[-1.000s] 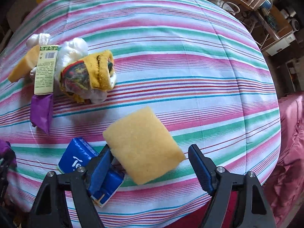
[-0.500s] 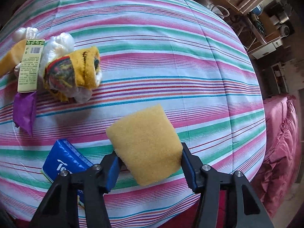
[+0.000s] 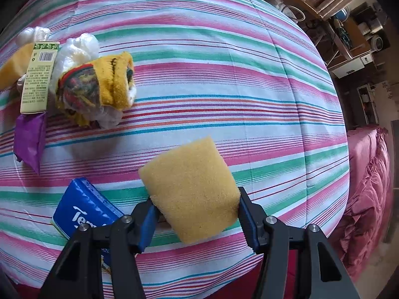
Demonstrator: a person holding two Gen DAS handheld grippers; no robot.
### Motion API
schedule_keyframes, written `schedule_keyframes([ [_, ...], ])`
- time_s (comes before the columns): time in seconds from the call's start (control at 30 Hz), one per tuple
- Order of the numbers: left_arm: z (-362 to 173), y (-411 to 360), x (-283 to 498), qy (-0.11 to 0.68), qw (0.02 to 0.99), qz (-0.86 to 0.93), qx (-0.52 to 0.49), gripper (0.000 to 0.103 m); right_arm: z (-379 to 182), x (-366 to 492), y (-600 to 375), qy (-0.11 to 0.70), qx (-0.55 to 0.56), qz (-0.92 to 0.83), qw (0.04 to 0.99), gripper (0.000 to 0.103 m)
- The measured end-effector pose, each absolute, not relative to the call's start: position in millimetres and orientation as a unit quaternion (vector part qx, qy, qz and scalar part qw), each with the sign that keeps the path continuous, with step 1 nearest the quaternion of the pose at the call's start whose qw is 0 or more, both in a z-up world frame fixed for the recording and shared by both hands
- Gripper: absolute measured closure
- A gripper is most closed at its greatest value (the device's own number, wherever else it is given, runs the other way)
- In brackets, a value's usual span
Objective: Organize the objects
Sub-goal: 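Carry the purple packet to the gold tray and release it with the left tool, then carry the yellow sponge to the gold tray and release it with the right tool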
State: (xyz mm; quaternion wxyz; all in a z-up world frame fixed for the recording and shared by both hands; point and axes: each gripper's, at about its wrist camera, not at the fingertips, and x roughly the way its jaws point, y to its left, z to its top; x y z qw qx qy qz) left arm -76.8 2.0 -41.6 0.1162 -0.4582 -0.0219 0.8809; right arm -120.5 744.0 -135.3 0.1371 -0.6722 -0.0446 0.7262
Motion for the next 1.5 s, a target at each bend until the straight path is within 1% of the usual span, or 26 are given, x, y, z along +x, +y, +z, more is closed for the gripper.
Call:
schedule_keyframes([
  [0.17,-67.4,18.0,-88.1,0.011,0.132,0.863,-0.487,0.074,-135.4,-122.7,746.9,-0.053,-0.671,0.726,0.139,0.045],
  [0.3,-93.5,19.7,-100.7,0.039,0.111,0.848,-0.517,0.072,-137.2,-118.6,740.8,-0.050,-0.671,0.726,0.139,0.045],
  [0.37,-104.2,14.9,-106.0,0.046,0.095,0.844,-0.526,0.059,-137.6,-114.8,739.1,-0.051,-0.671,0.727,0.139,0.045],
  [0.43,-108.7,10.8,-106.0,0.047,0.095,0.843,-0.527,0.057,-138.6,-115.5,734.8,-0.052,-0.671,0.726,0.139,0.045],
  [0.5,-105.7,6.7,-102.0,0.033,0.098,0.847,-0.521,0.054,-139.0,-116.3,734.3,-0.050,-0.671,0.726,0.139,0.045],
  [0.57,-100.5,3.3,-96.3,0.019,0.098,0.854,-0.511,0.048,-139.2,-115.8,733.8,-0.050,-0.671,0.726,0.139,0.045],
  [0.83,-67.3,-5.5,-73.8,0.025,0.076,0.889,-0.451,0.048,-124.6,-112.1,721.7,-0.073,-0.653,0.736,0.160,0.045],
  [1.03,-44.5,-10.2,-65.7,0.014,0.060,0.905,-0.420,0.048,-90.9,-104.8,701.2,-0.052,-0.605,0.777,0.166,0.045],
  [1.17,-31.3,-12.1,-57.8,0.010,0.060,0.912,-0.406,0.048,-61.3,-100.5,655.2,-0.040,-0.566,0.814,0.126,0.045],
  [1.23,-26.1,-12.3,-52.0,0.011,0.059,0.914,-0.401,0.048,-47.7,-99.6,623.0,-0.036,-0.550,0.829,0.091,0.044],
  [1.37,-21.4,-14.1,-46.2,0.010,0.057,0.917,-0.395,0.048,-30.2,-95.4,541.8,-0.031,-0.526,0.850,0.001,0.044],
  [1.5,-18.1,-19.0,-41.2,0.005,0.053,0.919,-0.392,0.048,-19.0,-88.8,446.7,-0.033,-0.505,0.856,-0.107,0.044],
])
